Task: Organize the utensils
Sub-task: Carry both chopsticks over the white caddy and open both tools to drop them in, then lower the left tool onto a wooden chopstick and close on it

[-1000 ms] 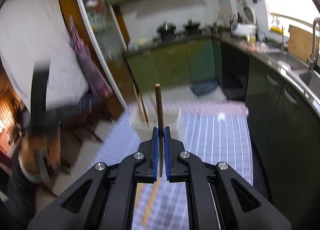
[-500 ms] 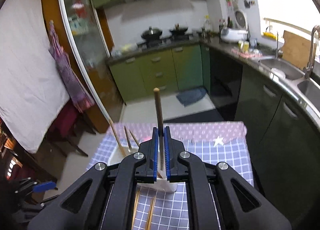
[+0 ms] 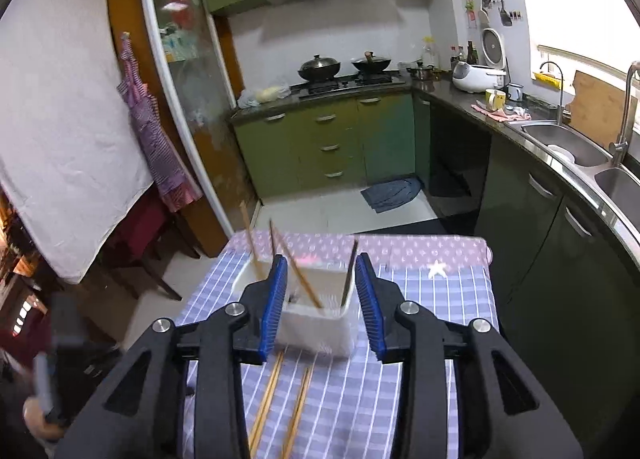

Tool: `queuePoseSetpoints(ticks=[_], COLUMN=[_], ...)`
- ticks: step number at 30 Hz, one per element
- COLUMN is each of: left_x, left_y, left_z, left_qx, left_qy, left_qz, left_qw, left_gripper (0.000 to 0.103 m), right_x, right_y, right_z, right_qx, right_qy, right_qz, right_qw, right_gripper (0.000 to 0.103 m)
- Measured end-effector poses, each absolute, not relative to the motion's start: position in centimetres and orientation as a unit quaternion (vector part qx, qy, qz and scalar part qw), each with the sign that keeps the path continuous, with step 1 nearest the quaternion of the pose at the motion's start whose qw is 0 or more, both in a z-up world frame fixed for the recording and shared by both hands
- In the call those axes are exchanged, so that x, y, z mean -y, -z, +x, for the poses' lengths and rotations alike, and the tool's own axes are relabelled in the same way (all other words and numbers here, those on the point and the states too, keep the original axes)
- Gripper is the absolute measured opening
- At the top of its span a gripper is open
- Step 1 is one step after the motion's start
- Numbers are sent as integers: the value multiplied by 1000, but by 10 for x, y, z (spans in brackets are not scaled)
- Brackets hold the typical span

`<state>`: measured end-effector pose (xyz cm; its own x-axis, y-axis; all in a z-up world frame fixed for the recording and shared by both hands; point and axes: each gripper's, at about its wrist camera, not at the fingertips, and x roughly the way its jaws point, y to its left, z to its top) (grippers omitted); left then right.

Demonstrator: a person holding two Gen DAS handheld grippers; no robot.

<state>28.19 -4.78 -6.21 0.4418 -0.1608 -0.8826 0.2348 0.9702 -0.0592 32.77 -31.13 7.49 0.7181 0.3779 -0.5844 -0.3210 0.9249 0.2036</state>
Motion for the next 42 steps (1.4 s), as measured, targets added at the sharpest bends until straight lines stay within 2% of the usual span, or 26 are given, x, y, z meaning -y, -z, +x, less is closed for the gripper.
queuePoseSetpoints(ticks=[8, 13, 34, 42], left_x=[71, 77, 87, 89], left_y=[130, 156, 181, 187], left_z=[314, 330, 354, 365], left_qx=[-594, -621, -638, -648], left_qy=[89, 63, 39, 33], left_qz=[32, 35, 46, 41], left_qw=[799, 781, 768, 760], left_gripper=[44, 35, 24, 26], right_x=[338, 361, 363, 363], right_y=[37, 82, 97, 101], right_z=[293, 290, 293, 292], right_qx=[-440, -473, -494, -500], right_qy=[-180, -173, -187, -191], right_qz=[33, 58, 75, 74], right_qw=[879, 862, 846, 841], right_gripper=[37, 37, 40, 40])
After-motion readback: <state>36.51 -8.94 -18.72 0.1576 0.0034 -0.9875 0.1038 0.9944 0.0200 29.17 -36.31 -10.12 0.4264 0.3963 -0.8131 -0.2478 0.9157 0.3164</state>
